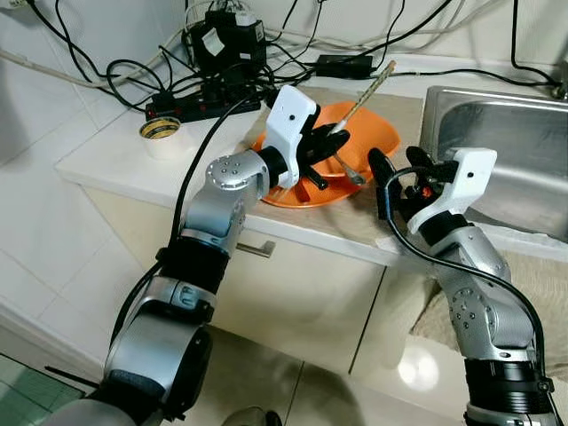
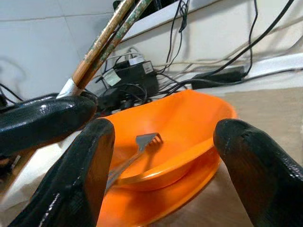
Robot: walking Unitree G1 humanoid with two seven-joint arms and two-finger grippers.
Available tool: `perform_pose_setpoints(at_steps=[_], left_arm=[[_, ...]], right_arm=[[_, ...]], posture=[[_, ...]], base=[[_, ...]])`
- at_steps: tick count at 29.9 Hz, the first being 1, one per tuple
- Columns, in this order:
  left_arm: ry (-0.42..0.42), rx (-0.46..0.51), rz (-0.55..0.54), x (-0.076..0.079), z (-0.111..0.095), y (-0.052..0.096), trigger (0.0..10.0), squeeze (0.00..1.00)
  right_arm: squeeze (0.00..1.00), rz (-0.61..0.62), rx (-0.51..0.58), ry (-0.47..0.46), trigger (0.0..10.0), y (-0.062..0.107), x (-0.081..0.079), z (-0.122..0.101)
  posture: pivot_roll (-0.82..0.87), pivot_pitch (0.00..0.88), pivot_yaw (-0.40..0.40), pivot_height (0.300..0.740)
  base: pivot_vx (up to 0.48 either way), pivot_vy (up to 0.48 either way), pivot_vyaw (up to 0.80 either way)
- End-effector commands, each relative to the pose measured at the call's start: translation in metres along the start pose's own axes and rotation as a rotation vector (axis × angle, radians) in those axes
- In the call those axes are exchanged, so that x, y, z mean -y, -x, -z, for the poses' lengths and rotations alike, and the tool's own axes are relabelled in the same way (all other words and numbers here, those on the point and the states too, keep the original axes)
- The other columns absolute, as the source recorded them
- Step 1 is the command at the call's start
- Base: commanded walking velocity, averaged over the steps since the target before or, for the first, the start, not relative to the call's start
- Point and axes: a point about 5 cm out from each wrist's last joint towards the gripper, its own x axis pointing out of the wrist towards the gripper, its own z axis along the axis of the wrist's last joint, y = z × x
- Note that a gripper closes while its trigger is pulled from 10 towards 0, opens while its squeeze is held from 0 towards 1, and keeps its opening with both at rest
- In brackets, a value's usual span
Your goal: Kitchen organization
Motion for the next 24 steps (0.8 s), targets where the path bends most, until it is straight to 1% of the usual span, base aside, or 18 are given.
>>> perform_pose_setpoints(at_steps=[1, 3, 4, 7, 12, 17, 24], left_arm=[[-0.009, 0.003, 0.015, 0.001, -0.003, 0.001, 0.0, 0.0], [-0.001, 0.003, 0.028, 0.002, -0.004, 0.001, 0.0, 0.0], [-0.001, 0.003, 0.028, 0.002, -0.004, 0.001, 0.0, 0.0], [0.0, 0.002, 0.04, 0.005, -0.004, 0.001, 0.0, 0.0], [0.007, 0.005, 0.052, 0.007, -0.006, 0.002, 0.0, 0.0], [0.014, -0.005, 0.062, 0.01, -0.003, 0.004, 0.0, 0.0], [0.032, -0.015, 0.077, 0.014, -0.001, 0.006, 0.0, 0.0]], right_arm=[[0.0, -0.026, 0.031, -0.019, 10.0, -0.004, -0.004, -0.01], [0.0, -0.044, 0.031, -0.067, 10.0, -0.005, -0.007, -0.013], [0.0, -0.044, 0.031, -0.067, 10.0, -0.005, -0.007, -0.013], [0.0, -0.047, 0.034, -0.113, 10.0, -0.007, -0.009, -0.015], [0.0, -0.052, 0.04, -0.14, 10.0, -0.01, -0.012, -0.018], [0.0, -0.064, 0.051, -0.17, 10.0, -0.015, -0.014, -0.024], [0.0, -0.077, 0.059, -0.171, 10.0, -0.017, -0.017, -0.029]], posture=[[-0.05, 0.0, 0.103, 0.74], [-0.05, 0.0, 0.103, 0.74], [-0.05, 0.0, 0.103, 0.74], [-0.05, 0.0, 0.103, 0.74], [-0.05, 0.0, 0.099, 0.74], [-0.04, 0.0, 0.096, 0.74], [-0.04, 0.0, 0.095, 0.74]], base=[[0.0, 0.0, 0.0], [0.0, 0.0, 0.0], [0.0, 0.0, 0.0], [0.0, 0.0, 0.0], [0.0, 0.0, 0.0], [0.0, 0.0, 0.0], [0.0, 0.0, 0.0]])
